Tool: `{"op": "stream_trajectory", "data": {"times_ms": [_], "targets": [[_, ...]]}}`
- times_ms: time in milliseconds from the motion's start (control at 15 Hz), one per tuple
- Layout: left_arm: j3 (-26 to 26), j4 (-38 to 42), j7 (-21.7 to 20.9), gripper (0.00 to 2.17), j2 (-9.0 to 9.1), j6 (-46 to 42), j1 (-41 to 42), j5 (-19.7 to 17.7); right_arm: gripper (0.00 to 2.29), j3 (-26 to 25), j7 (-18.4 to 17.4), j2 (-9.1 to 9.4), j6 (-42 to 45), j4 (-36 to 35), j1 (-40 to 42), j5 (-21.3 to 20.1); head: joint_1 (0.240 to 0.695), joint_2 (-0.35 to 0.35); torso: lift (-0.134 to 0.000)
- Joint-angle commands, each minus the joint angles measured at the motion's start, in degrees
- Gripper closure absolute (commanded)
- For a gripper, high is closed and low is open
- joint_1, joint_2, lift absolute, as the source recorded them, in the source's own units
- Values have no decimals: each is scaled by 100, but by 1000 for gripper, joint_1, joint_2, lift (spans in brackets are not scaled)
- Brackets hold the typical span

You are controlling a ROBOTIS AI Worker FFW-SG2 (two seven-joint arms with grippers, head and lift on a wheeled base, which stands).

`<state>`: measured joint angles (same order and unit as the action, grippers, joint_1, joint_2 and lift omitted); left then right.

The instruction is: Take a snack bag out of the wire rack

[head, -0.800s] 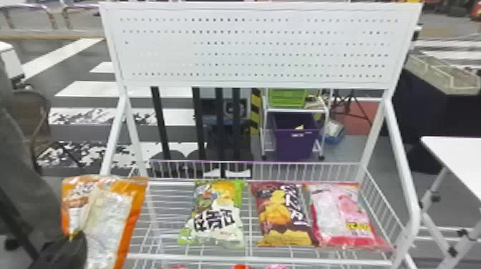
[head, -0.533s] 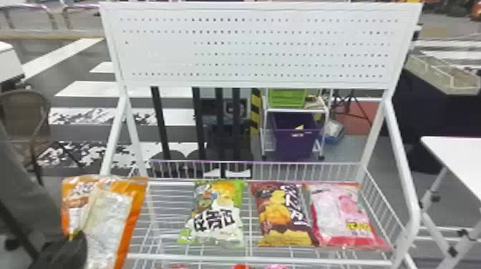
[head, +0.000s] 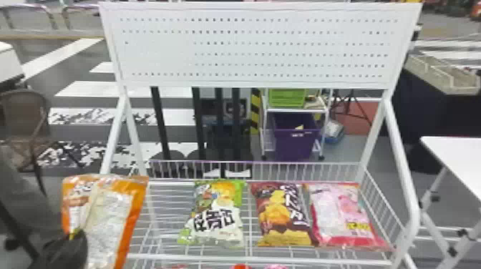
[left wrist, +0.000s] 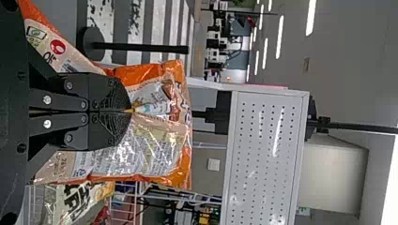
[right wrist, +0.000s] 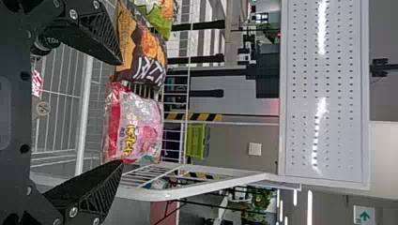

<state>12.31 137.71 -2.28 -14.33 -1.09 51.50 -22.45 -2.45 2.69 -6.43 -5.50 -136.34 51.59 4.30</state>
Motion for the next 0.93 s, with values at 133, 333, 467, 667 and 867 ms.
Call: {"op": "stream_trajectory", "data": {"times_ms": [133, 333, 467, 667, 867], "targets": [[-62, -7, -1, 1885, -9, 0, -8, 39, 151, 395, -489, -631, -905, 969, -1591, 765, 499, 0, 0], [-133, -7, -1, 1885, 0, -18, 18, 100, 151, 949, -691, -754, -1538, 1514, -2892, 905, 499, 0, 0], [-177, 11, -1, 1885, 9, -18, 36, 162, 151, 1291, -753, -719, -2136, 1909, -3692, 976, 499, 0, 0], [-185, 11, -1, 1885, 9, 0, 36, 162, 151, 1696, -814, -491, -2523, 2867, -4782, 1213, 499, 0, 0], [-185, -7, -1, 1885, 9, 0, 27, 170, 218, 1915, -779, -359, -2663, 3544, -5344, 1275, 499, 0, 0]]}}
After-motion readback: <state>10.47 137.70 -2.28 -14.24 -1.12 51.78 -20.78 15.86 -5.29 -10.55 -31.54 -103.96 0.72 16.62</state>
